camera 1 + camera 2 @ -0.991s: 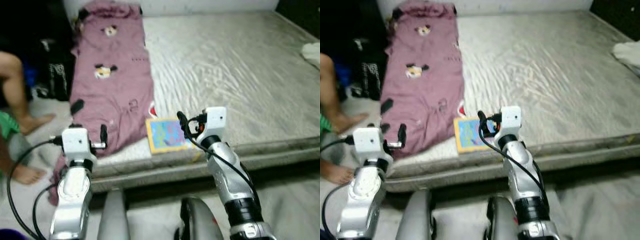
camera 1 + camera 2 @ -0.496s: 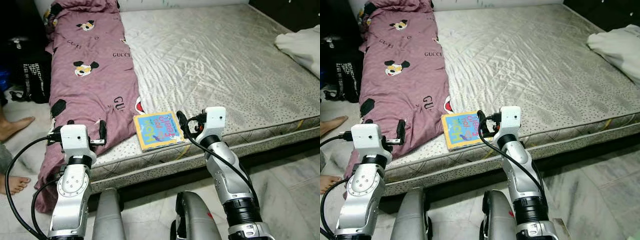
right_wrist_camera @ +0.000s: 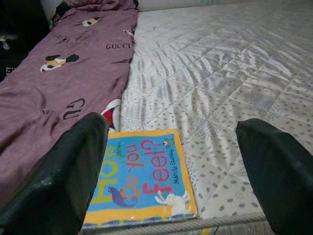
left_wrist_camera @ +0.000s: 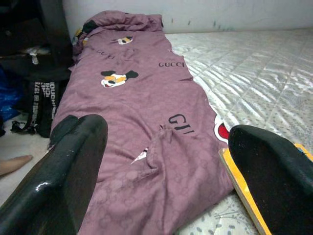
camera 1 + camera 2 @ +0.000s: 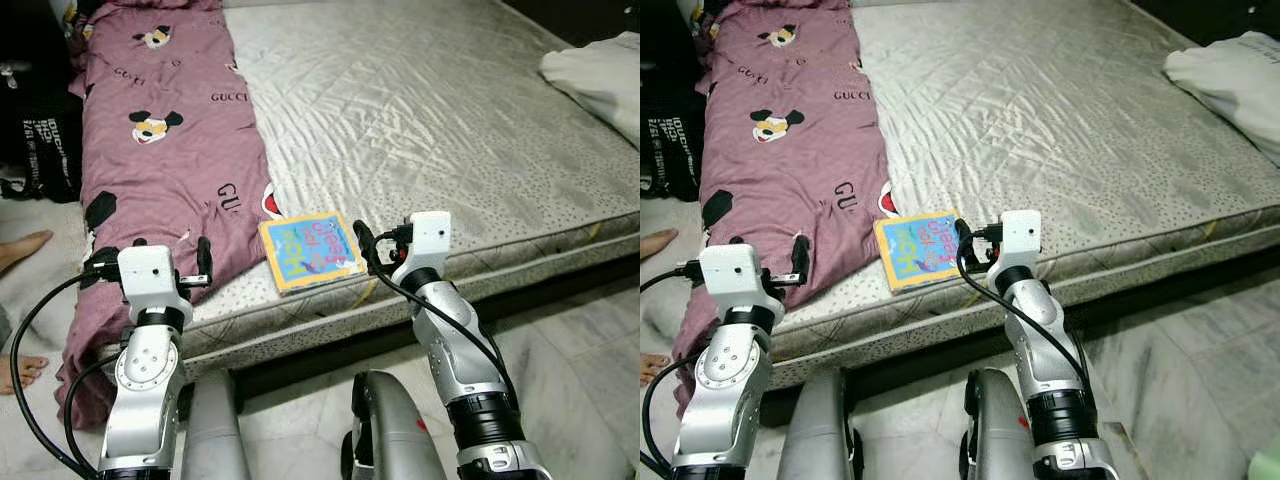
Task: Clean up the room
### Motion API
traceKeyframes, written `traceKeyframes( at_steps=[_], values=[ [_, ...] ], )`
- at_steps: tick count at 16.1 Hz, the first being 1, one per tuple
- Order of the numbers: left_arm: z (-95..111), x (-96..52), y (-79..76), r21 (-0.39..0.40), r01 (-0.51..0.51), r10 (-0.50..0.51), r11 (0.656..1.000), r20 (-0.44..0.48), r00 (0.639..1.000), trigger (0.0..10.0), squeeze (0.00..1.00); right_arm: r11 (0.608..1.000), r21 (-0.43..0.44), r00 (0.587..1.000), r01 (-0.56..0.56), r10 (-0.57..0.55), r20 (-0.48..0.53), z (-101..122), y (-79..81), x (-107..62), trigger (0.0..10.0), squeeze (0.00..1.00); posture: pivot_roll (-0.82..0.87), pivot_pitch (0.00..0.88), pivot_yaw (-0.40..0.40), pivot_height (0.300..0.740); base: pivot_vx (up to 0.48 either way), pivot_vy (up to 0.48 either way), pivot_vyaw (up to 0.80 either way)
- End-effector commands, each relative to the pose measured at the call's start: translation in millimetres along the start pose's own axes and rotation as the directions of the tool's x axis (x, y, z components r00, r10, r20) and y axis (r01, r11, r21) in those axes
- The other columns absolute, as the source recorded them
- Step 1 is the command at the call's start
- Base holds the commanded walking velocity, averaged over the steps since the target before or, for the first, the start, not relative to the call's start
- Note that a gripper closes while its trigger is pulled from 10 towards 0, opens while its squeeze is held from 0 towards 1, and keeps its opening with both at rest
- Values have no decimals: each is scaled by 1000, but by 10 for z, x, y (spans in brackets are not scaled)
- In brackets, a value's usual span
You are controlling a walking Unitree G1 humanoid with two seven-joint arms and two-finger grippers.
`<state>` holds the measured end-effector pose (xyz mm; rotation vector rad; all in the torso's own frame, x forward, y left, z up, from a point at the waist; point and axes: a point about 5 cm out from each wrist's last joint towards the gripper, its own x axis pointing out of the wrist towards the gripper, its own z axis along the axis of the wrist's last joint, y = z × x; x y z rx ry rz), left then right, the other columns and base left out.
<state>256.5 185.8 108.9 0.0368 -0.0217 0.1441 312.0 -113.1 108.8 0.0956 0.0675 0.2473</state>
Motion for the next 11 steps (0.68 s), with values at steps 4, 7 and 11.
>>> traceKeyframes(
  at_steps=[4,7,11],
  values=[
    [-8,-2,32,-23,-29,29,999,-14,999,10000,0,1000,-19,1000,2,-2,-15,-16,-37,1,10000,0,-53,98,-34,579,0,0,0],
    [-8,1,28,-29,-31,30,999,-15,999,10000,0,1000,-23,1000,6,-7,-20,-31,-53,1,10000,0,-51,97,-36,579,0,0,0],
    [-1,10,15,-42,-28,27,999,-18,999,10000,0,999,-45,1000,4,-6,-25,-29,-53,9,10000,0,-53,103,-37,579,0,0,0]
  ],
)
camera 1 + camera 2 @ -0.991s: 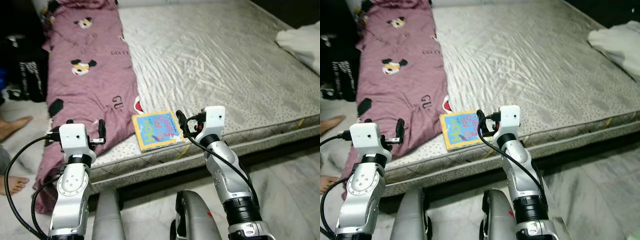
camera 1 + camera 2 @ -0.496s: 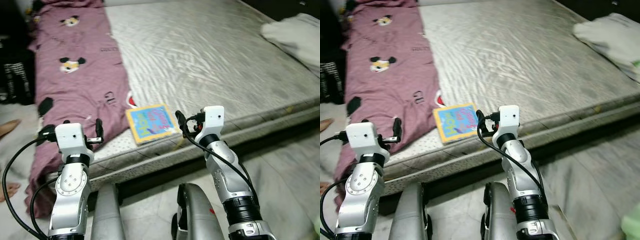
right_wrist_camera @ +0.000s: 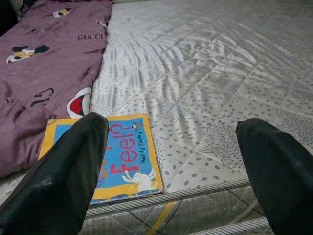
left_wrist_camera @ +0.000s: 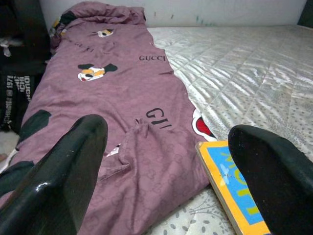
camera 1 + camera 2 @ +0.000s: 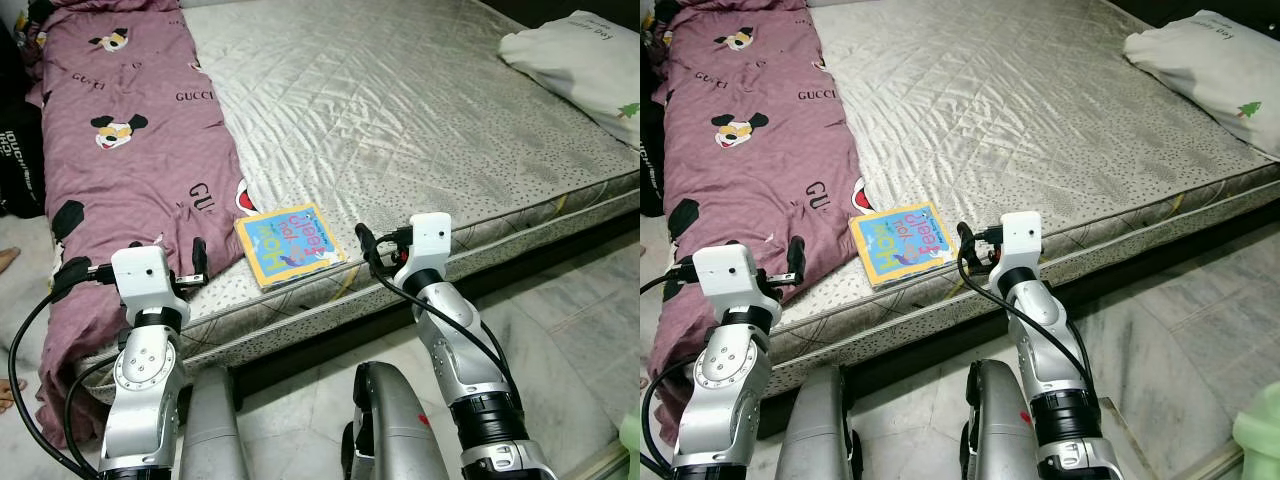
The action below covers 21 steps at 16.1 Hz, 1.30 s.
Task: Clean up the room
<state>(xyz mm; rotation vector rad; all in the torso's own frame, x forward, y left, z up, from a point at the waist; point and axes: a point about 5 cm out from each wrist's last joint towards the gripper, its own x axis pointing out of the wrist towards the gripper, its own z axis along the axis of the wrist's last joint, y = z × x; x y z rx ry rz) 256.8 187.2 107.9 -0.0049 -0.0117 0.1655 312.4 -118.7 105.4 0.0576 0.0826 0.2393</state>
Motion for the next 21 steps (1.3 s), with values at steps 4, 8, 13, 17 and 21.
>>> traceKeyframes(
  at_steps=[4,8,13,17,21],
  values=[
    [18,22,-20,-18,3,-3,1000,-1,1000,10000,0,1000,-20,1000,0,-1,-6,8,-5,22,10000,0,-58,108,-37,579,0,0,0],
    [18,23,-40,-24,7,-7,1000,-2,1000,10000,0,1000,-29,1000,-1,0,-8,5,-13,26,10000,0,-52,111,-40,579,0,0,0],
    [8,16,-33,-25,6,-6,1000,-8,1000,10000,0,999,-34,1000,-3,3,-8,4,-6,30,10000,0,-54,113,-40,579,291,0,0],
    [-8,20,-44,-25,9,-10,1000,-21,1000,10000,0,999,-39,1000,-3,3,-8,5,-11,28,10000,0,-56,113,-41,579,326,0,0],
    [-15,23,-53,-30,7,-8,1000,-26,1000,10000,0,999,-43,1000,-6,6,-10,3,-14,28,10000,0,-56,112,-43,579,0,0,0]
  ],
)
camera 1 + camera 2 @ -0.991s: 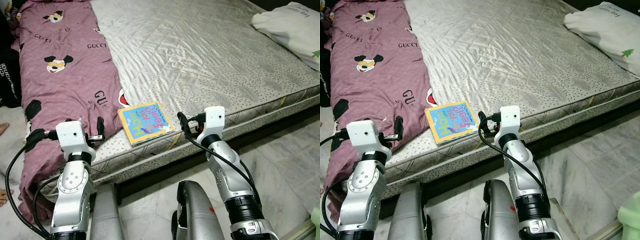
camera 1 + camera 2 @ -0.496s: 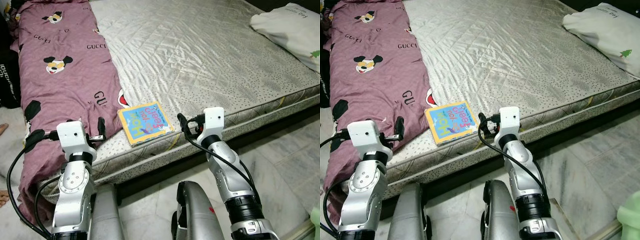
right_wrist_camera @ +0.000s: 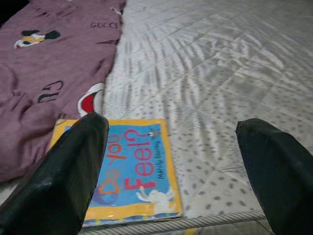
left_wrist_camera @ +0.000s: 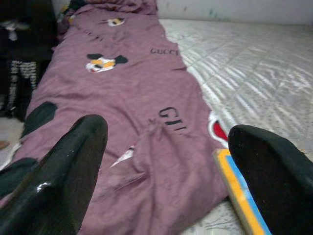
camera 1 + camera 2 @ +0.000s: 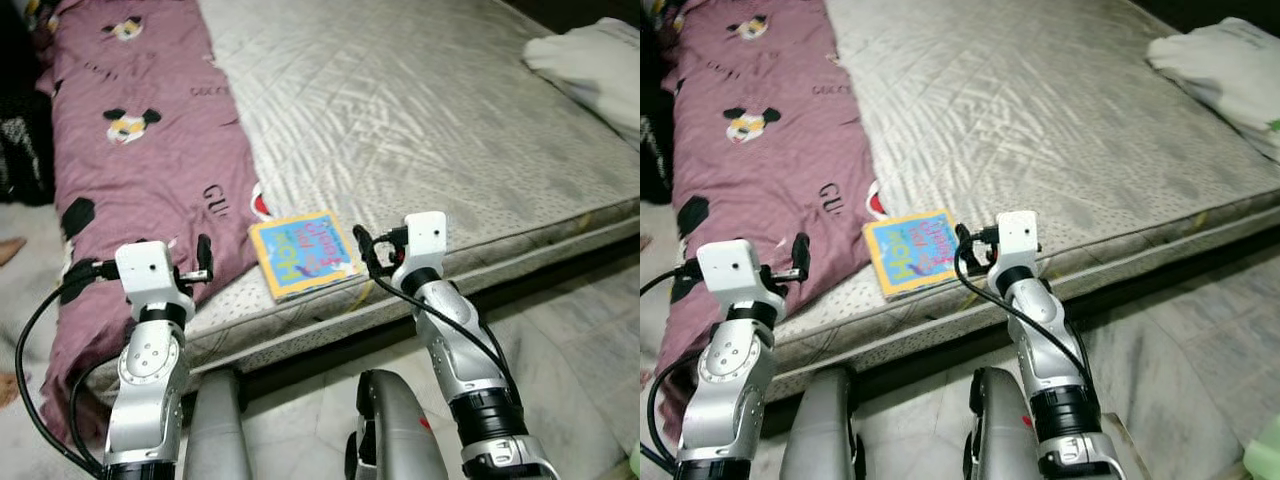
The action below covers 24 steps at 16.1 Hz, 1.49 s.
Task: Clean up the room
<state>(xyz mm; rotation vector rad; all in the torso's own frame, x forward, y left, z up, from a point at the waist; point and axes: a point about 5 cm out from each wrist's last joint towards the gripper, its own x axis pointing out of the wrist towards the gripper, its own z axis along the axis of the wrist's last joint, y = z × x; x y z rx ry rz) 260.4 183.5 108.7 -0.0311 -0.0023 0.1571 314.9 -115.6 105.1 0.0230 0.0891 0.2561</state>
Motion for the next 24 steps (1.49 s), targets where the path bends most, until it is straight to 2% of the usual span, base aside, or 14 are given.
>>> traceKeyframes(
  at_steps=[1,4,9,15,17,19,24],
  values=[
    [-26,-6,-9,-1,-3,3,1000,-18,1000,10000,0,1000,-10,1000,8,-8,1,4,-37,-3,10000,0,-56,112,-43,579,0,0,0],
    [-33,2,-24,-8,-3,3,1000,-22,1000,10000,0,1000,-5,1000,2,-2,0,-3,-40,-5,10000,0,-55,105,-45,579,0,0,0],
    [-28,26,-53,-11,-1,1,1000,-20,1000,10000,0,1000,-9,1000,5,-5,8,10,-50,-8,10000,0,-61,98,-48,531,0,0,0],
    [-30,30,-8,-33,-39,38,999,-20,999,10000,0,999,-32,1000,-3,3,1,9,-49,3,10000,0,-61,101,-51,531,0,0,0],
    [-29,33,-11,-34,-37,37,999,-19,999,10000,0,999,-33,1000,-7,7,2,11,-48,4,10000,0,-62,103,-52,531,0,0,744],
    [-29,32,-8,-35,-37,37,999,-19,999,10000,0,1000,-30,1000,-3,3,0,8,-50,3,10000,0,-61,106,-50,531,270,0,616],
    [-35,35,-4,-35,-32,31,999,-25,999,10000,0,1000,-23,1000,7,-7,-4,3,-60,3,10000,0,-61,111,-48,531,345,0,0]
  ],
)
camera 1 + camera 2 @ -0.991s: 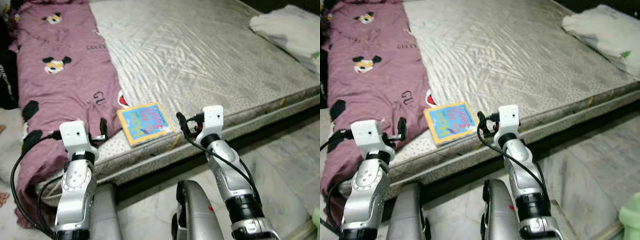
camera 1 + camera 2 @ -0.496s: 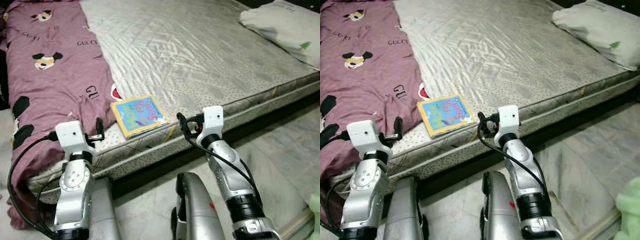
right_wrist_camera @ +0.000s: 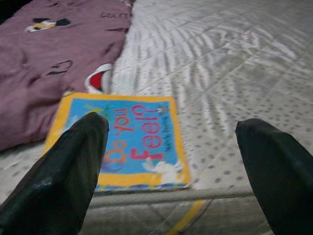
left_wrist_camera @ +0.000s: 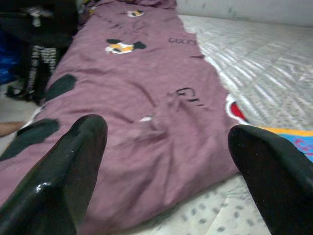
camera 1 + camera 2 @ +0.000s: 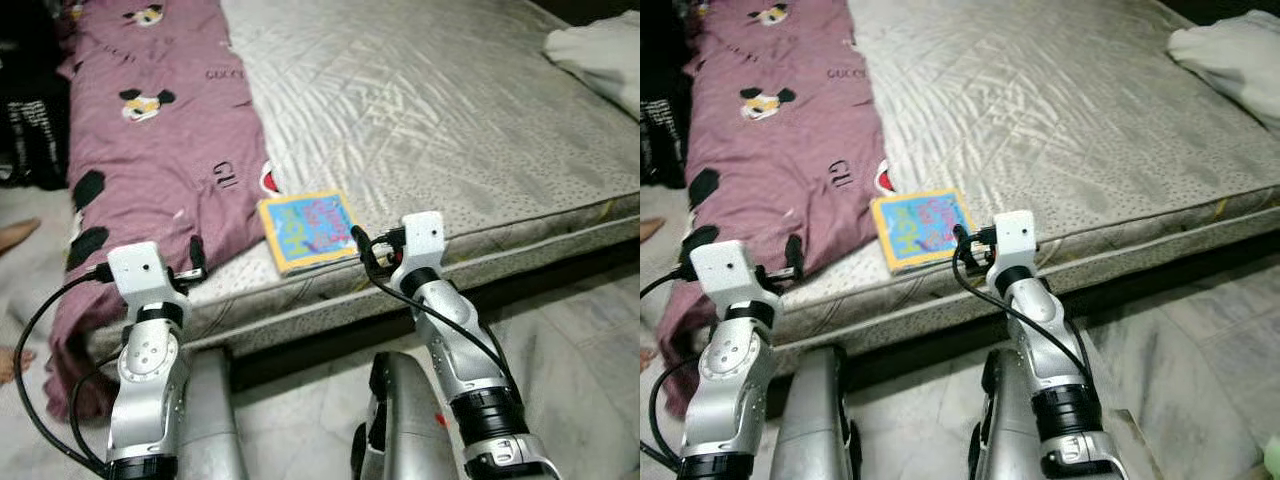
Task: Clean up the room
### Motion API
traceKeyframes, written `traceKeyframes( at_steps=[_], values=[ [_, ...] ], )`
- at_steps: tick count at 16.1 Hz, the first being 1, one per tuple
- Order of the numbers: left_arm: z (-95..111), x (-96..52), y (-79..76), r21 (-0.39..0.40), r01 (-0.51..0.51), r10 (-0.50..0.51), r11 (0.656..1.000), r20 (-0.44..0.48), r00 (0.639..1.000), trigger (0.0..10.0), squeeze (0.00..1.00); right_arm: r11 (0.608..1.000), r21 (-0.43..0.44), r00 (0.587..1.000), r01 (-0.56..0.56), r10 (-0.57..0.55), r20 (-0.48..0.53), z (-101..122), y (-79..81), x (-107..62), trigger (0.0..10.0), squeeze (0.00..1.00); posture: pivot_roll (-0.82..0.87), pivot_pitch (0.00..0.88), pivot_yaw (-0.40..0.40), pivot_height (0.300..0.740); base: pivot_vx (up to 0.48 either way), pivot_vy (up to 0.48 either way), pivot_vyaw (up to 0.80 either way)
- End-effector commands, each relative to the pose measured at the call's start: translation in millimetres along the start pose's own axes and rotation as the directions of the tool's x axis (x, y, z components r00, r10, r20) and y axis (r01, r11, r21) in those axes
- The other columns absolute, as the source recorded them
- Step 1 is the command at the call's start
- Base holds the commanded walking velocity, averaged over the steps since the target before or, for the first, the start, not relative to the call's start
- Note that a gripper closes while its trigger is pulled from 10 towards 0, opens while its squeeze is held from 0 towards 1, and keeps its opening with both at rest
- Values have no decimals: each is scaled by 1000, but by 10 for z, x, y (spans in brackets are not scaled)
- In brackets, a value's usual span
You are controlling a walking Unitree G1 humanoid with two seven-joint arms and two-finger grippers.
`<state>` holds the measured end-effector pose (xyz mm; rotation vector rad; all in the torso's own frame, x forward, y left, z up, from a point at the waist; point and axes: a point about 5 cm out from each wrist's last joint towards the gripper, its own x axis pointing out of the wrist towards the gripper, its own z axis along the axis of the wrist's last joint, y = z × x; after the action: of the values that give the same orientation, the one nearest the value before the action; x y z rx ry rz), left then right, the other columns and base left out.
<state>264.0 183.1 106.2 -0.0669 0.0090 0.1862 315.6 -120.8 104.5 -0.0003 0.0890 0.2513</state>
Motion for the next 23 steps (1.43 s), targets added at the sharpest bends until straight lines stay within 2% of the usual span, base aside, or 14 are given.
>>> traceKeyframes(
  at_steps=[1,8,16,19,21,23],
  values=[
    [-8,1,1,1,2,-2,1000,-11,1000,10000,0,1000,0,1000,2,-2,-1,9,-7,10,10000,0,-61,111,-46,531,352,0,0],
    [-20,15,-31,-6,20,-20,1000,-18,1000,10000,0,1000,-1,1000,5,-5,-1,8,-10,16,10000,0,-63,109,-44,531,398,0,0],
    [-51,33,-62,-13,32,-33,999,-46,998,10000,0,1000,7,1000,9,-9,0,7,-26,9,10000,0,-65,111,-44,531,0,0,0],
    [-74,76,-110,-21,50,-51,999,-61,997,10000,0,999,37,1000,13,-13,5,11,-50,-25,10000,0,-82,118,-42,500,0,0,-140],
    [-108,114,-158,-38,58,-61,998,-80,995,10000,0,999,11,999,34,-34,-2,16,-111,-85,10000,0,-111,139,-36,481,0,0,0],
    [-128,161,-217,-45,69,-73,997,-95,993,10000,0,998,4,998,58,-58,-4,43,-199,-150,10000,0,-132,155,-33,481,0,0,0]
  ],
)
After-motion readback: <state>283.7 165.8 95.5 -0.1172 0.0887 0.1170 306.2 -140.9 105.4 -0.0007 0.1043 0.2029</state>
